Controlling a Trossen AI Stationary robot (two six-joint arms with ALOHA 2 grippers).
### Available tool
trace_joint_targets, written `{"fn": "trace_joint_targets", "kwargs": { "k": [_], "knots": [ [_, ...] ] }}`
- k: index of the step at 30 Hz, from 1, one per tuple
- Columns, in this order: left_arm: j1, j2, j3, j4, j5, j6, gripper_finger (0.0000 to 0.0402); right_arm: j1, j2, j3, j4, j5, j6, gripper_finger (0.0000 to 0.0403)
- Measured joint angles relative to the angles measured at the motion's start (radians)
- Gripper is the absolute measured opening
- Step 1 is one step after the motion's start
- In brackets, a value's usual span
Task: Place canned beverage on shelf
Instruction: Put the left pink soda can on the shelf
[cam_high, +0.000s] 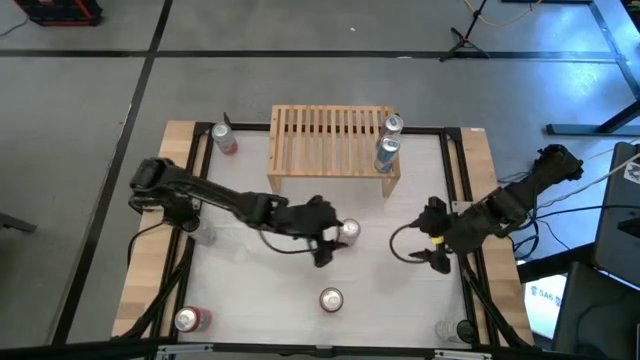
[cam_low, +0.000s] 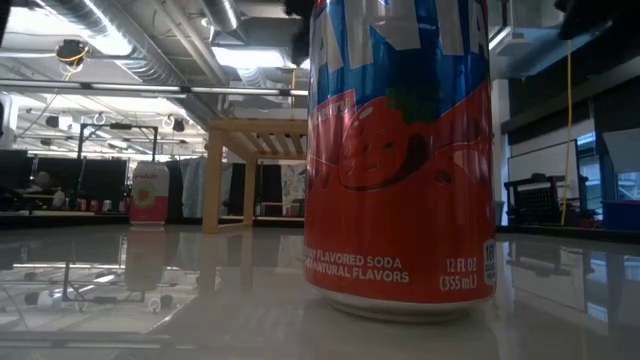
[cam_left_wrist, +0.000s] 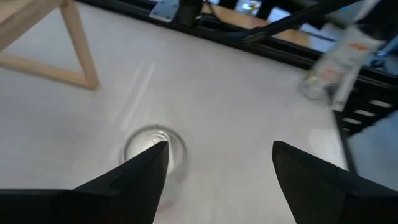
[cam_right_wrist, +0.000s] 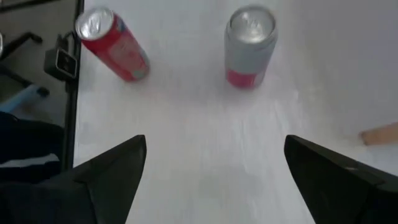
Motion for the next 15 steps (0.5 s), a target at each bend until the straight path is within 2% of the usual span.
{"fn": "trace_joint_targets", "kwargs": {
  "k": [5, 8, 15],
  "knots": [
    [0.043, 0.085, 0.045, -0.002, 0.001, 0.006, 0.0279, 0.027, 0.004, -0.020, -0.003, -0.001, 0.012, 0.0370],
    [0.055, 0.089, 0.047, -0.001, 0.002, 0.040, 0.0279, 0.026, 0.006, -0.020, -0.003, -0.005, 0.013, 0.0370],
    [0.064, 0.083, 0.049, 0.080, 0.010, -0.004, 0.0283, 0.026, 0.006, -0.020, -0.007, -0.008, -0.012, 0.0370]
  ]
}}
